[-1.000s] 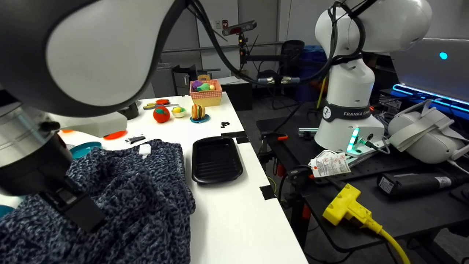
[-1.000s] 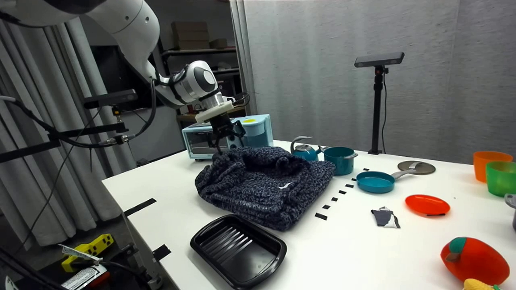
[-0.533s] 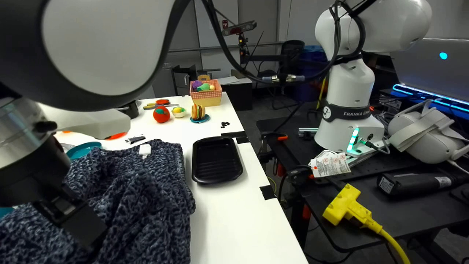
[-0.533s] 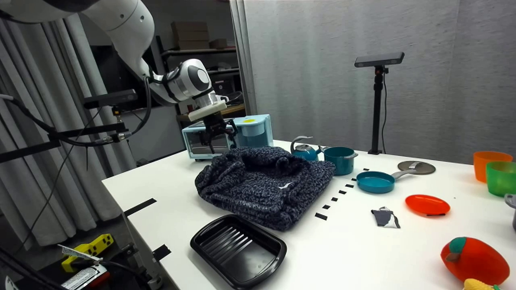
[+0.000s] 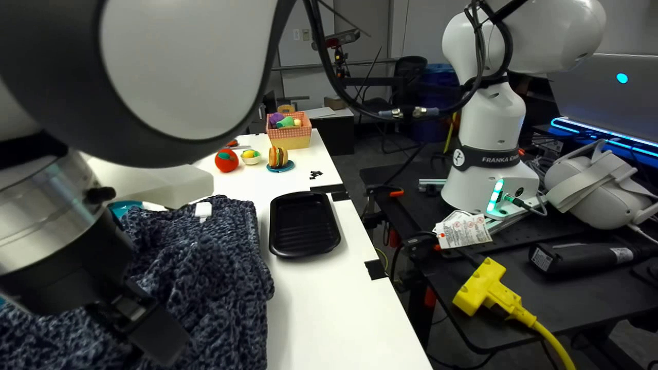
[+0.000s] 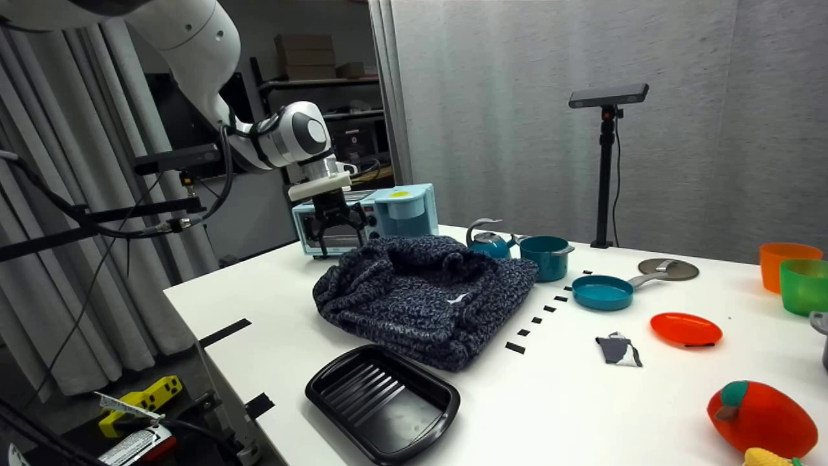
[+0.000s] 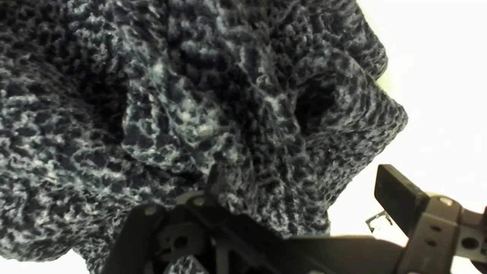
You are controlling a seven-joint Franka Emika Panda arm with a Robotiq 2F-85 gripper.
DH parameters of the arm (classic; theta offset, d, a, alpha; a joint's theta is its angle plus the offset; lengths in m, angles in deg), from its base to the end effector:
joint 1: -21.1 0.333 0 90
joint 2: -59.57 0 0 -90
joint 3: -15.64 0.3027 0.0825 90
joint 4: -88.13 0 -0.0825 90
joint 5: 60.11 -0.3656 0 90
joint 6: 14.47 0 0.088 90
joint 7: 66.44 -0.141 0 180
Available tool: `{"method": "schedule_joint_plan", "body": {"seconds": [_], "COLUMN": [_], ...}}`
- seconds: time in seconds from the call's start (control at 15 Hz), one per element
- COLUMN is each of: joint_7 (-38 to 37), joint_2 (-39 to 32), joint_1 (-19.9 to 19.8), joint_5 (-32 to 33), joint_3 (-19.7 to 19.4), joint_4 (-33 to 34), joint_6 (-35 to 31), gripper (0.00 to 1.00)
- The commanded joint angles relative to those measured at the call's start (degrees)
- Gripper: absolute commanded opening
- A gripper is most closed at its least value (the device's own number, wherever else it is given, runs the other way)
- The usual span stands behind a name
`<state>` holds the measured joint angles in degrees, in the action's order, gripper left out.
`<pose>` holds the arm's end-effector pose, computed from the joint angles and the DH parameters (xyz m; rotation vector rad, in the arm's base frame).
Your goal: Unfold the fleece blanket once from right to left
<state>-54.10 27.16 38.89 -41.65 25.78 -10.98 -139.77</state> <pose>0.5737 0.2737 0.2196 2.6881 1.2653 -0.1052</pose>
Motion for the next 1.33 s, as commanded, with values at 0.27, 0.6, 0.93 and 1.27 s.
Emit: {"method": "schedule_joint_plan", "body": {"seconds": [0.27, 0.6, 0.93, 1.27], "joint_7": [1.35, 1.02, 0.13, -1.06], "joint_2": [1.01, 1.09, 0.77, 0.34], "joint_1": [-1.17, -1.45, -1.51, -1.48], "joint_5": [-1.66, -1.91, -2.97, -3.47], "joint_3": [0.66, 0.63, 0.69, 0.41], "joint_4": [-2.83, -3.35, -4.52, -5.5], "joint_6": [0.78, 1.06, 1.44, 0.6], "gripper": [1.0, 1.0, 1.0, 0.75]}}
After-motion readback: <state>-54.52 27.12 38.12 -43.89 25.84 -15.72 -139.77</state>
